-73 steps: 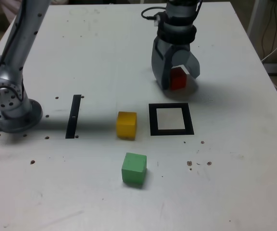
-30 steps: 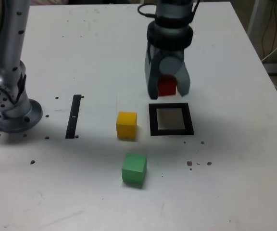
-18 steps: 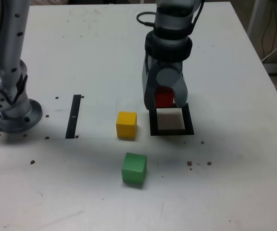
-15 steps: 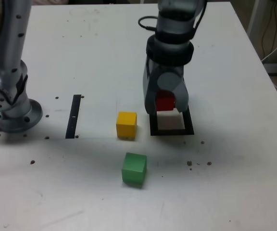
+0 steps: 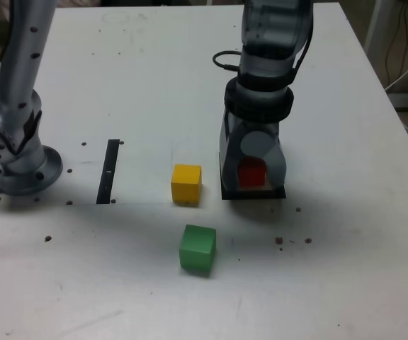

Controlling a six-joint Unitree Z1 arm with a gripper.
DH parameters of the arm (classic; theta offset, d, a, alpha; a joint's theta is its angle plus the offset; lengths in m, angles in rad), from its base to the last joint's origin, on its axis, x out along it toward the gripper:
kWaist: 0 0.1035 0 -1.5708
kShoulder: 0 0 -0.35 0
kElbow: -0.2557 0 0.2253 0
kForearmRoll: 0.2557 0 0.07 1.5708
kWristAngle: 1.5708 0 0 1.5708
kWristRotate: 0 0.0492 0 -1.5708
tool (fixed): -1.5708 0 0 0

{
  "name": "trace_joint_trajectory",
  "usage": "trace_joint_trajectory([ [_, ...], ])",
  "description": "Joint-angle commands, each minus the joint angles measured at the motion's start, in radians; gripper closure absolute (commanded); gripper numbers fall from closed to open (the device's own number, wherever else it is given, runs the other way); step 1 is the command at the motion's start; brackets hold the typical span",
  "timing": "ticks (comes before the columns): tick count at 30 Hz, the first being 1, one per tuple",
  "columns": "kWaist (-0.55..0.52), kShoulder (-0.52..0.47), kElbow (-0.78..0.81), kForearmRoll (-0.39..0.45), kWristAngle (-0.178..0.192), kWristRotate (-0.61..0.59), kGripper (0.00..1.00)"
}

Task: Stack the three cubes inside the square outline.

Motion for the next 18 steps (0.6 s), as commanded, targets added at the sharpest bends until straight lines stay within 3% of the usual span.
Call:
trace_joint_trajectory([
  [1, 0.007, 0.002, 0.005, -0.004, 0.003, 0.000, 0.58],
  [13, 0.032, 0.012, 0.007, -0.009, 0.027, 0.009, 0.56],
  [18, 0.033, 0.021, 0.007, -0.013, 0.030, 0.009, 0.48],
])
